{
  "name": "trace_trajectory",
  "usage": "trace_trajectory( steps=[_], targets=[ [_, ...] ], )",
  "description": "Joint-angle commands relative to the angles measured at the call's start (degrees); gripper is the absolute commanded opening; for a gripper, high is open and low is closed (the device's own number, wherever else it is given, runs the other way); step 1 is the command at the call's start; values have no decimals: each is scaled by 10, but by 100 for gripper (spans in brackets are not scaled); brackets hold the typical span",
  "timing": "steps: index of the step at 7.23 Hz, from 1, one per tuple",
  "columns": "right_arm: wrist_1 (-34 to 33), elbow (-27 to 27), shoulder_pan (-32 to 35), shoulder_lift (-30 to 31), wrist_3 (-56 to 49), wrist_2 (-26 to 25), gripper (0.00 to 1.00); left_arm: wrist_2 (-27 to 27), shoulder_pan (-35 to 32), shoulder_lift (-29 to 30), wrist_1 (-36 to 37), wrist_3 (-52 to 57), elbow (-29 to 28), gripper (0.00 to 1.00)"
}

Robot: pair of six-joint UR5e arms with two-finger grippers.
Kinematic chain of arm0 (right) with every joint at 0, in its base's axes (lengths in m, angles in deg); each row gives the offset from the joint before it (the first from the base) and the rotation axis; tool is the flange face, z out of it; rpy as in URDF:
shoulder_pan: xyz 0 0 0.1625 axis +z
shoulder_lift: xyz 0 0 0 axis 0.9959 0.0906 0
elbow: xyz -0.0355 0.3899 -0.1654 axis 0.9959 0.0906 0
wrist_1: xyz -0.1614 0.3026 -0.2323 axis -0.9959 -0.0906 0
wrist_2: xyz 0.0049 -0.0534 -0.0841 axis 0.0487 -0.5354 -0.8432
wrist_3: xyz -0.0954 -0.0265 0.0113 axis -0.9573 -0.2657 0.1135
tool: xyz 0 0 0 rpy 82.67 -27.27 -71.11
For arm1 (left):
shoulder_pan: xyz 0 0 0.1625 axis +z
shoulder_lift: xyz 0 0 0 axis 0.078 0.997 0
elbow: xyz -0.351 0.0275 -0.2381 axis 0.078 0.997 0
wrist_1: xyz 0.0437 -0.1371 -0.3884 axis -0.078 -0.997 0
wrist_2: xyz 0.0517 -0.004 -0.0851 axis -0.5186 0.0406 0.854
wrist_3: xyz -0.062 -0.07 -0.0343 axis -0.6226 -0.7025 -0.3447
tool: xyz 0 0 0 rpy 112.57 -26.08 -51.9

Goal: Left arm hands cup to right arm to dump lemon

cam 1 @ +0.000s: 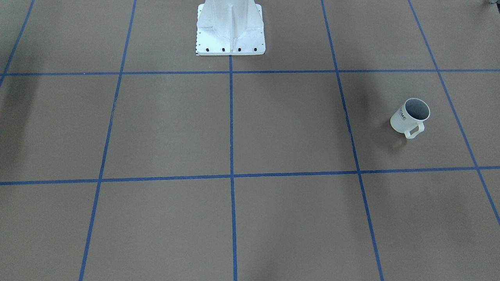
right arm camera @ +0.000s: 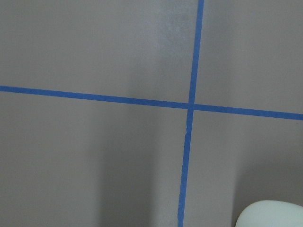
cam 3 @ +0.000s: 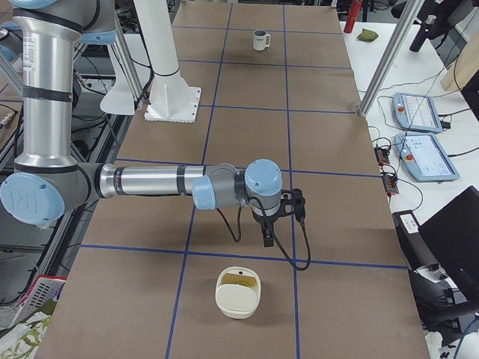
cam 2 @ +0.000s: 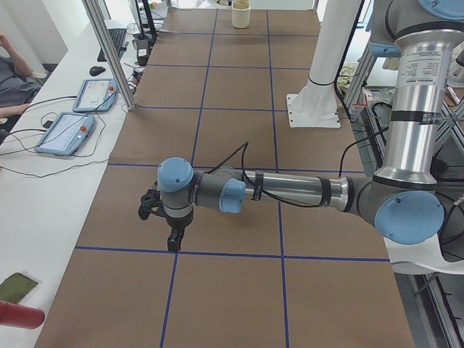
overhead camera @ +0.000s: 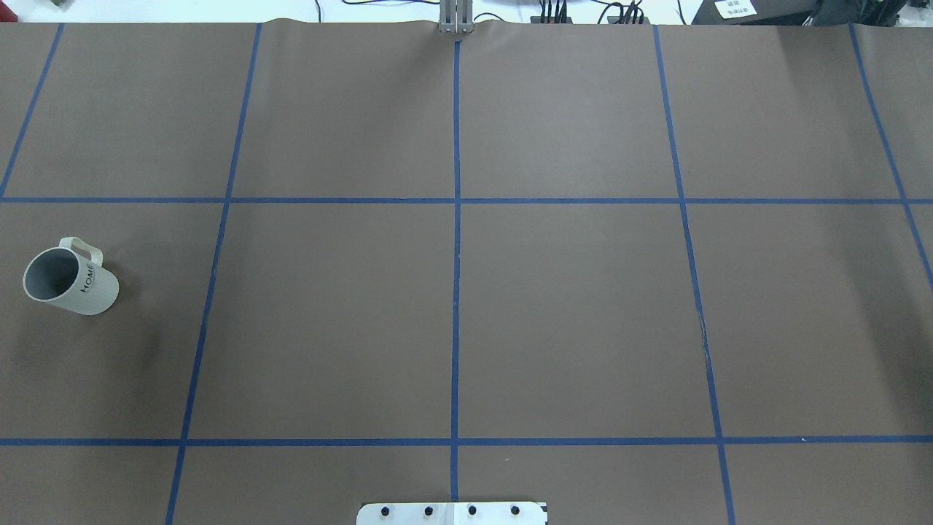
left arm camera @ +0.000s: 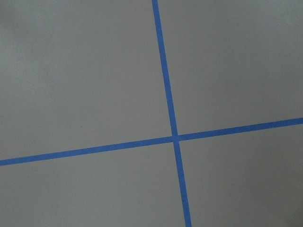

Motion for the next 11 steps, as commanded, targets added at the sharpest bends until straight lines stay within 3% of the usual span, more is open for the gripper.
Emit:
trace_trajectory(
  steps=[1,8,11],
  targets=[
    [2,16,-1,-9,0,1,100,0,0,-1,0,0,1,100],
    [2,16,-1,-9,1,2,100,-3,0,-2,1,0,1,100],
    [3,15,-1,-9,1,3,100,-1,-2,-38,1,-1,41,100]
  ],
)
